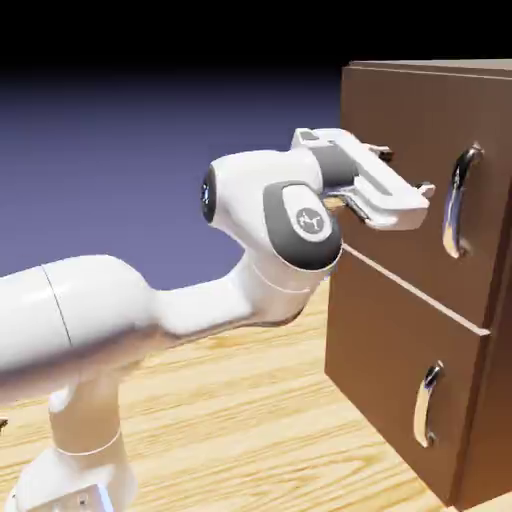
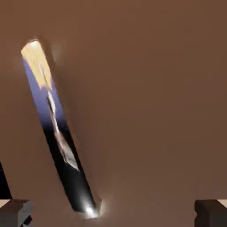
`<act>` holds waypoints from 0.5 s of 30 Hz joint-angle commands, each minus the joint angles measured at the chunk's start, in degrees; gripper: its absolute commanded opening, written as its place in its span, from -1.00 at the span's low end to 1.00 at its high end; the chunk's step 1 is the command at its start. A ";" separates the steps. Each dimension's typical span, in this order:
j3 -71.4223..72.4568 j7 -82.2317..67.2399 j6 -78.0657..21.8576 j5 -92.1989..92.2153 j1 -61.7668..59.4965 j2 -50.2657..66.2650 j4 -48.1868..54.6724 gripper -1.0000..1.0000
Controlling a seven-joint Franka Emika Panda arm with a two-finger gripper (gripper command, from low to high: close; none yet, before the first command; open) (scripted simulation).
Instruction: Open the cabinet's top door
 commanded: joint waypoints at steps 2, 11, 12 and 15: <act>-2.83 -4.76 -0.09 -4.99 2.10 -1.77 1.10 0.00; -5.58 -5.59 -3.70 -10.32 12.74 -3.32 8.12 -1.00; -4.45 -4.25 -5.73 -11.61 11.10 -4.26 6.07 -1.00; -1.18 -0.39 -11.57 -14.63 6.02 -6.55 -0.18 -1.00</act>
